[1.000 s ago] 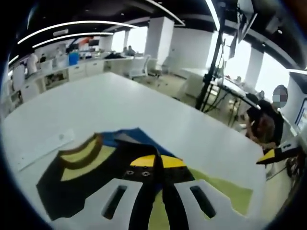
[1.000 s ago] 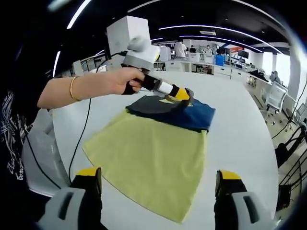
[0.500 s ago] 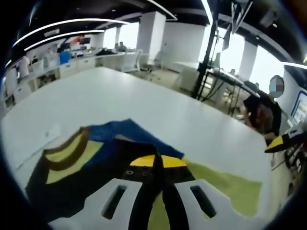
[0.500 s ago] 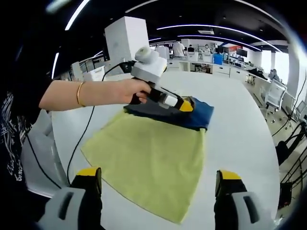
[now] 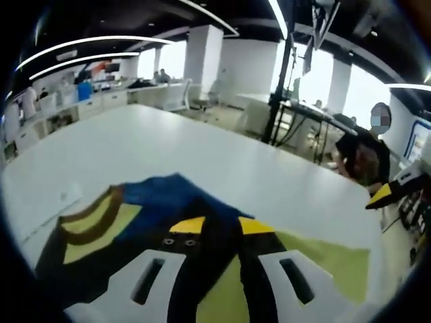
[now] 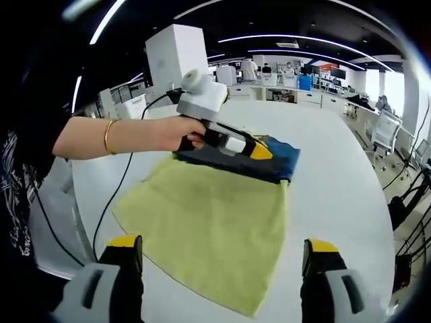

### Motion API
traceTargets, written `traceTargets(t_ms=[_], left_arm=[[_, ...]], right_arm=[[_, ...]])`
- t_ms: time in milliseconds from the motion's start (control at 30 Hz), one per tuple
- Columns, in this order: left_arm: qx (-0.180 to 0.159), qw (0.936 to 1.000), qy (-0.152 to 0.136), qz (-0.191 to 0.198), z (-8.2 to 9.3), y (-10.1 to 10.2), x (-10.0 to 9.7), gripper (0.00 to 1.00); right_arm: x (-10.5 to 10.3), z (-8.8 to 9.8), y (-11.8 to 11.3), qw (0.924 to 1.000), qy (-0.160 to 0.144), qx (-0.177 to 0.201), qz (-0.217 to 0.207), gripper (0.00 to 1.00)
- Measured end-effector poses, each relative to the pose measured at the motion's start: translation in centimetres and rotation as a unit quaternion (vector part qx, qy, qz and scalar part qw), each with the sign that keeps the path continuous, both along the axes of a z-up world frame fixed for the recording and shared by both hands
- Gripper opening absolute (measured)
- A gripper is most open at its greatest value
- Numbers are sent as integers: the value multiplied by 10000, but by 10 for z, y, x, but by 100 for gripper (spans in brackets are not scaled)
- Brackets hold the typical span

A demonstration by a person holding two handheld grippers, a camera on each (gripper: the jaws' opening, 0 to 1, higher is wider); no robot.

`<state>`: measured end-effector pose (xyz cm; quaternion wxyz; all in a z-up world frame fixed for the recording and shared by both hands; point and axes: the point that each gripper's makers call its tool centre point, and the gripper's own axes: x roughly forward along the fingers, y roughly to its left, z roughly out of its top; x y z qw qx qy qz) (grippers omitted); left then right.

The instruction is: Fold the garment on the visible template until the final outline fits inside the template.

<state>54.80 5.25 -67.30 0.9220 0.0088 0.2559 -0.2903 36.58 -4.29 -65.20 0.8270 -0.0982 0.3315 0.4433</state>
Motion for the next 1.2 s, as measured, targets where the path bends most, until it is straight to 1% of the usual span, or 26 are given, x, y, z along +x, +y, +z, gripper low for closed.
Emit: traceTargets(t_ms=[67,167,267,300,400,500,633,767,1067,1200], left_arm=[[97,9999,-15,51,1,7,-1,24],[181,9996,-69,200,5,19,-1,38],[276,9989,-127,354,8,29,1,54],[314,9985,-117,431,9,33,1,62],[289,9978,-126,585,13,42,1,74],[232,9972,-151,693,19,49,0,85],[321,9963,-189,779,25,61,-4,94],[309,9957,-172,855,32,75,-14,99],[416,9935,-68,1058,40,109,-45,100],[453,9920,8,1175,41,125,-57,100]], right_arm=[[0,1,1,10000,-8,0,17,99],[0,2,3,10000,0,24,38,99],[0,2,5,10000,13,31,51,99],[0,2,6,10000,10,37,56,99],[0,3,7,10000,13,55,70,99],[0,3,8,9999,5,51,86,99],[0,2,8,10000,11,26,87,99],[1,3,7,10000,10,16,69,99],[3,5,7,10000,28,12,49,99],[4,6,7,10000,13,-12,82,99]])
